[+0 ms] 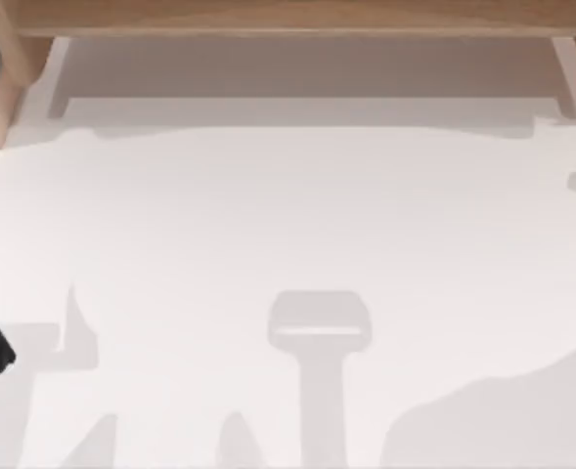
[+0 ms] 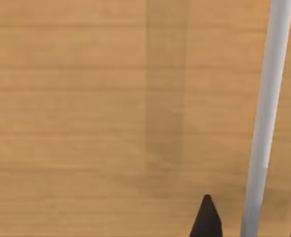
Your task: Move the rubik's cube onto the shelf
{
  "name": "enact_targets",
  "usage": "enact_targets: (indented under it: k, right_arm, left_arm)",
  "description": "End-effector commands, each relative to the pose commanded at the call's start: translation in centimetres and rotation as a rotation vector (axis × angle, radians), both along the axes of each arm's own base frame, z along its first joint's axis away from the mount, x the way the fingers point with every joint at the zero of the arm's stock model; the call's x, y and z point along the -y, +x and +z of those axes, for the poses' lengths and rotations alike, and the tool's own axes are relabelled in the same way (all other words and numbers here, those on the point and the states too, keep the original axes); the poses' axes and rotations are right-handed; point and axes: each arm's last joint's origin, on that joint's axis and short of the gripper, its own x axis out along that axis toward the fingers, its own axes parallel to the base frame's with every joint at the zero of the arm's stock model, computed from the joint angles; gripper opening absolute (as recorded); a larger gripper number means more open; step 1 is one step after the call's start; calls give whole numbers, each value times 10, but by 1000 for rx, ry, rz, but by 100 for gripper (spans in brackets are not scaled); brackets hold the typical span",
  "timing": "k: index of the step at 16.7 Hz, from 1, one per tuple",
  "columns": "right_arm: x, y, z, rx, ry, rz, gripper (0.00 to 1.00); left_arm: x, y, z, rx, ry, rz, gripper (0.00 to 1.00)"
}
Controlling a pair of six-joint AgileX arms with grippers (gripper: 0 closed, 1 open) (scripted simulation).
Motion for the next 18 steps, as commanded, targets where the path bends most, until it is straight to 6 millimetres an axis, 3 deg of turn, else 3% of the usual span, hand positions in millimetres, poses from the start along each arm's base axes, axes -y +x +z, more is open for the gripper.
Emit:
enact_targets:
  k: [2, 3, 12, 15, 18]
  right_arm:
    - [0, 0, 0, 0, 0, 0, 2]
    - [0, 0, 0, 0, 0, 0, 0]
    - [2, -2, -1, -3, 4, -5, 0]
    - [2, -17, 0, -3, 6, -4, 0]
    - [1, -45, -3, -11, 13, -3, 0]
  left_arm:
    - [0, 0, 0, 0, 0, 0, 100]
    - [0, 0, 0, 0, 0, 0, 100]
    - [0, 0, 0, 0, 0, 0, 100]
    - [0, 0, 0, 0, 0, 0, 100]
    - [0, 0, 0, 0, 0, 0, 100]
